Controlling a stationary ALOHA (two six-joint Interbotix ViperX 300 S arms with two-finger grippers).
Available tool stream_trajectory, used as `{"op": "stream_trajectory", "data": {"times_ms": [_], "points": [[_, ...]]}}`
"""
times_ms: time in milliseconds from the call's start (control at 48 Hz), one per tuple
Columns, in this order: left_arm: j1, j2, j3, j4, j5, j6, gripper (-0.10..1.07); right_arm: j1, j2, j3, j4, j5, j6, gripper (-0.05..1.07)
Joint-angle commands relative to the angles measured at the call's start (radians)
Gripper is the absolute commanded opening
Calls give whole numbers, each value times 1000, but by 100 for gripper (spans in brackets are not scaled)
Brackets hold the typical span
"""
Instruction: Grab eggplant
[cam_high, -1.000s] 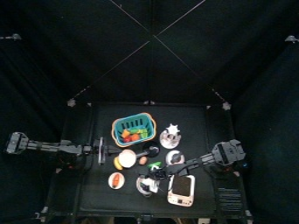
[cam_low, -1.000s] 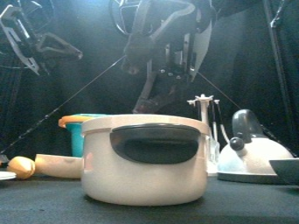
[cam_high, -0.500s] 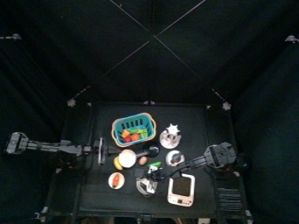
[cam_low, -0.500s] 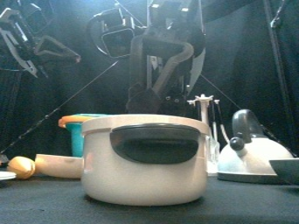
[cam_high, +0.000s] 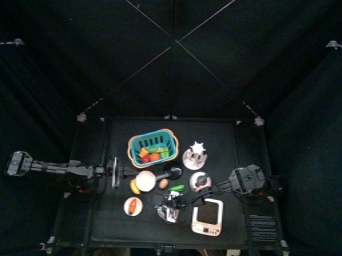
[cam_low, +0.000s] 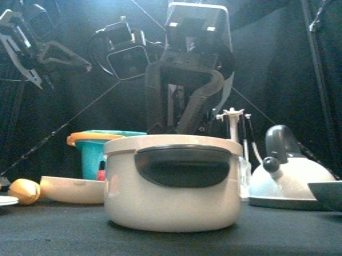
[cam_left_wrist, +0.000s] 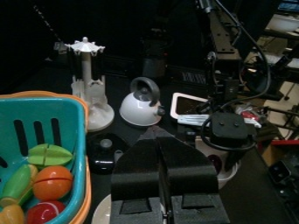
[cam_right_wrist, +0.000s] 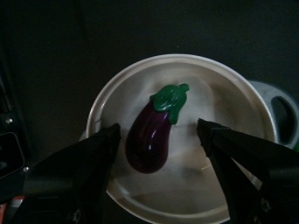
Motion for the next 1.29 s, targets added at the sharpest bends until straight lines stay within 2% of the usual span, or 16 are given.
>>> {"op": "stream_trajectory", "data": {"times_ms": [0,146,375,625,938,1271], "points": [[3,0,-12,0,-6,0,-1,3,-9,-15,-6,-2,-2,99],[12,0,-5,0,-6,2,-1,2,-5,-6,-25,-2,-2,93],[14,0,3,0,-6,0,-1,2,-5,15,-35,-6,-3,74],[21,-2,15,0,-6,3,-1,3,-15,-23,-37,-17,-2,60],[20,-5,28,0,-6,-2,-1,-5,-72,-69,-57,-17,-5,59],[18,-6,23,-2,-9,-3,-1,-9,-163,-67,-103,-18,-6,59]]}}
